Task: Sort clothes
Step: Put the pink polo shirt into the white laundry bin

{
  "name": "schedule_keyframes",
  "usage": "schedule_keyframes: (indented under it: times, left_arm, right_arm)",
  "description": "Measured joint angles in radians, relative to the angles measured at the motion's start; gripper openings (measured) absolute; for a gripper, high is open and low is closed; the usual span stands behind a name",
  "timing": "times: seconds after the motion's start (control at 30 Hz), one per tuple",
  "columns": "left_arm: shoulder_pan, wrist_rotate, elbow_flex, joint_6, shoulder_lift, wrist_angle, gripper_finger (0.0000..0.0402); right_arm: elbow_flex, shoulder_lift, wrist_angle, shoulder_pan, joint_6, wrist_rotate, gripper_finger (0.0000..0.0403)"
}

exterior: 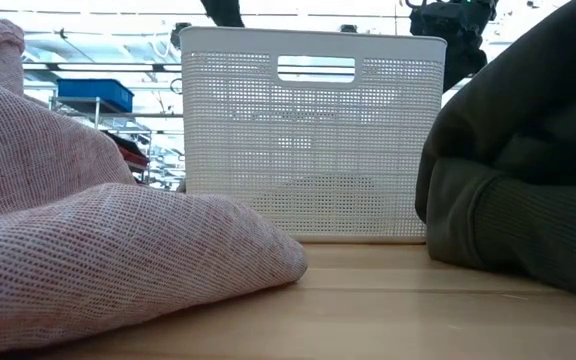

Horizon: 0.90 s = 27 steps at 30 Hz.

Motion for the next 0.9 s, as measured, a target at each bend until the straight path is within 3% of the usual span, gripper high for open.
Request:
schedule_keyframes:
  times: [0.3,0.53,0.73,0.9]
  left_arm:
    - [-0.134,0.185,-0.049,-0.27,-0.211,-0.012,0.0155]
    - [-0.282,0.206,-0.235,-0.386,-0.269,0.016,0.0154]
    - [-0.365,0.205,-0.486,-0.43,-0.271,0.19,0.0154]
    - [-0.449,0.204,-0.656,-0.437,-0.27,0.517,0.0154]
  right_arm:
    - [0.0,0.0,-0.028,0.012,-0.008,0.0,0.0238]
    - [0.0,0.0,-0.015,0.106,-0.038,0.0,0.0238]
    - [0.0,0.0,0.039,0.176,-0.036,-0.001,0.0238]
    - [0.0,0.0,0.08,0.222,0.015,-0.001,0.0238]
